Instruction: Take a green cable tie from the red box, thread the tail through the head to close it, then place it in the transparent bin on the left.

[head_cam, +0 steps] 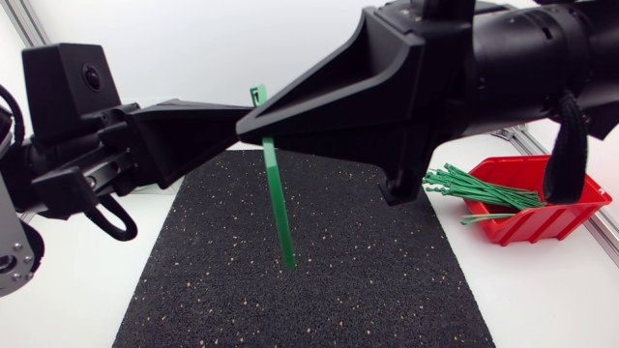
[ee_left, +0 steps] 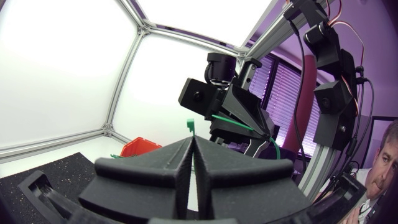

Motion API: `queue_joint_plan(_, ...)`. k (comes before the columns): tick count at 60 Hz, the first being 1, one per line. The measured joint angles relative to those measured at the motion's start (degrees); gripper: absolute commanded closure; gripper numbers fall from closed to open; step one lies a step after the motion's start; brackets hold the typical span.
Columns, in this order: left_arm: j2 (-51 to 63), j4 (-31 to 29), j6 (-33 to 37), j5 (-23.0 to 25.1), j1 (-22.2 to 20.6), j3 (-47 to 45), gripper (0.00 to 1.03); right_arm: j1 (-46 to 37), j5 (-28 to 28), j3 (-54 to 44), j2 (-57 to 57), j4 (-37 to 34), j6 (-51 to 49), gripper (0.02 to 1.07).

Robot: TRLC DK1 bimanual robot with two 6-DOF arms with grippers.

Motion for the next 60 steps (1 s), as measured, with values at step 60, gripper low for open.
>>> queue_joint_plan(60, -0.46, -1.18, -2.05, -0.85, -0.74, 0.02, 1.0, -0.07, 0.02, -1.38, 1.99, 3.02, 0.2, 1.02)
